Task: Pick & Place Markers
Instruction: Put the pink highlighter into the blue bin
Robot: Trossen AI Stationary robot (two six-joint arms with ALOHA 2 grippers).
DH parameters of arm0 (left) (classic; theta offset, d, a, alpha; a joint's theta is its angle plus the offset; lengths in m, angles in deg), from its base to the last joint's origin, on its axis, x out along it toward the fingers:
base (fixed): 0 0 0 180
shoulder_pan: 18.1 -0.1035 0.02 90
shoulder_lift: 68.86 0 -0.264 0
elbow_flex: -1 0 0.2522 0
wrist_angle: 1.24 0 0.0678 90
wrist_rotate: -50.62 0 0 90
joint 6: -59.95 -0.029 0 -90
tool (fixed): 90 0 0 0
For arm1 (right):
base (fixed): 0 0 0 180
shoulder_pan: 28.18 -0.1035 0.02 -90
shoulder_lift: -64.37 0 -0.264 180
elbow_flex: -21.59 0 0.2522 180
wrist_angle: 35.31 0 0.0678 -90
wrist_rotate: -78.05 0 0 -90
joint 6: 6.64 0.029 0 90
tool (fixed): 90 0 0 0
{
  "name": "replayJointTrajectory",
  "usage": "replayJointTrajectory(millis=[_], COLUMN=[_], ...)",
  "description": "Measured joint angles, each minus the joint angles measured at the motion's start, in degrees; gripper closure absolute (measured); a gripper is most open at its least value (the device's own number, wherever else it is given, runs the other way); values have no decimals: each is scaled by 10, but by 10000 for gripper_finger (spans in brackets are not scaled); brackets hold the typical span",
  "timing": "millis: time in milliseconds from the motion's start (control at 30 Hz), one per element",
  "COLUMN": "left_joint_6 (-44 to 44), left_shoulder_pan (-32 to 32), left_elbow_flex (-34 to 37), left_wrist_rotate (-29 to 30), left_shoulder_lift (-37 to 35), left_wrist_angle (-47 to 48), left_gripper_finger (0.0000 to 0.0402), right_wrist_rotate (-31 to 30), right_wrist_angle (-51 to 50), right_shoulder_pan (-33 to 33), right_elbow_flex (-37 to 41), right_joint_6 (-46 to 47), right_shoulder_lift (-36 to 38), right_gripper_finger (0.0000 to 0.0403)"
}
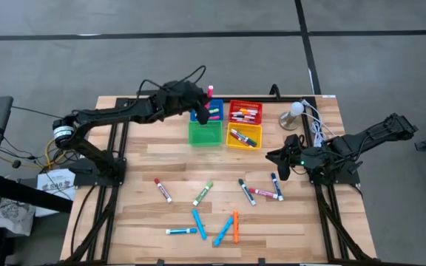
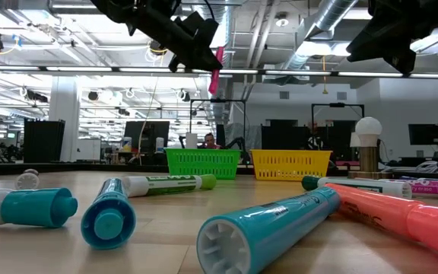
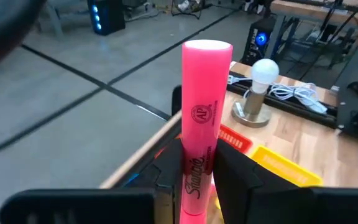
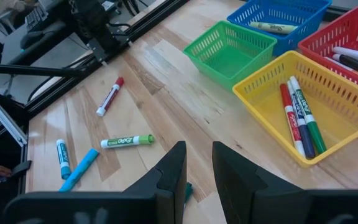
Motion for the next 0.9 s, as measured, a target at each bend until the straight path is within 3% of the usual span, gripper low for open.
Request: replayJointTrajectory(millis=[167, 300, 600, 900], left_joint_6=[-52, -94, -223, -303], left_shoulder_pan=[-4, 7, -13, -67], left_elbow_flex=[-34, -90, -243, -269], left_wrist_rotate=[-9, -25, -21, -39], left_shoulder_lift=[15, 69, 206, 273], left_wrist_angle=[17, 35, 211, 282], left_gripper_finger=[337, 337, 337, 337], right_wrist_rotate=[0, 0, 2, 1], right_wrist_angle=[0, 0, 0, 0], right_shoulder_pan=[0, 0, 0, 0], right_elbow_flex=[0, 0, 0, 0], right_joint_6=[0, 0, 0, 0], right_shoulder_lift=[0, 0, 0, 0], right_gripper_finger=[336, 336, 336, 336])
